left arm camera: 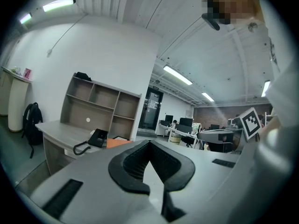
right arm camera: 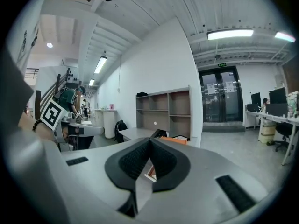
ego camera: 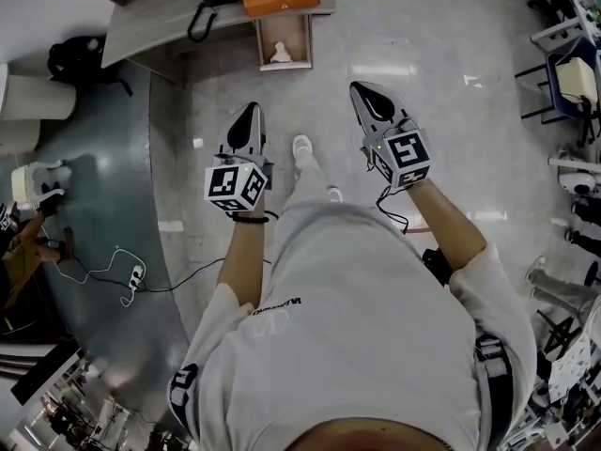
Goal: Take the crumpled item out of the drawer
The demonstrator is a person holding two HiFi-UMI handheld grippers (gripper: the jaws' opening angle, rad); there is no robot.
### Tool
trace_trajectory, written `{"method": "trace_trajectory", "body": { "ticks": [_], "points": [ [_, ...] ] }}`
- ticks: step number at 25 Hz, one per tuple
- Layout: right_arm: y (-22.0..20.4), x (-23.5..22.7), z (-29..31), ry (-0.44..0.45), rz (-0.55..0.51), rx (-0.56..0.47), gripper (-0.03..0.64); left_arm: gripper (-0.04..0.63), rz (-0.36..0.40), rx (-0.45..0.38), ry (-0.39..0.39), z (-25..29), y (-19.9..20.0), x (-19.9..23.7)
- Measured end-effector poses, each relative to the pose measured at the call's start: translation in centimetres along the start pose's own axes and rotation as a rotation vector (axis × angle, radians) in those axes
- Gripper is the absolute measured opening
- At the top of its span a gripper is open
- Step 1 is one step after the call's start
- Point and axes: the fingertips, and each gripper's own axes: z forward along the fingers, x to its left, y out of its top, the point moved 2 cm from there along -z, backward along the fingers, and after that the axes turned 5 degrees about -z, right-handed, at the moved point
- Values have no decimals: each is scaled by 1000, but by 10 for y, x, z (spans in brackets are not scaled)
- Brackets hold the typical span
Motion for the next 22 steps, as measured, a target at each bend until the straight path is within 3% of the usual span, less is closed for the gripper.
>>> {"method": "trace_trajectory", "body": {
  "ticks": [13,22],
  "points": [
    [-4,-35,166,22,12,47,0,-2,7,108,-43,137,-10,106],
    [-50,-42,259,48,24,129,2,0,-59,229,-12,210,-51,169]
  ]
}}
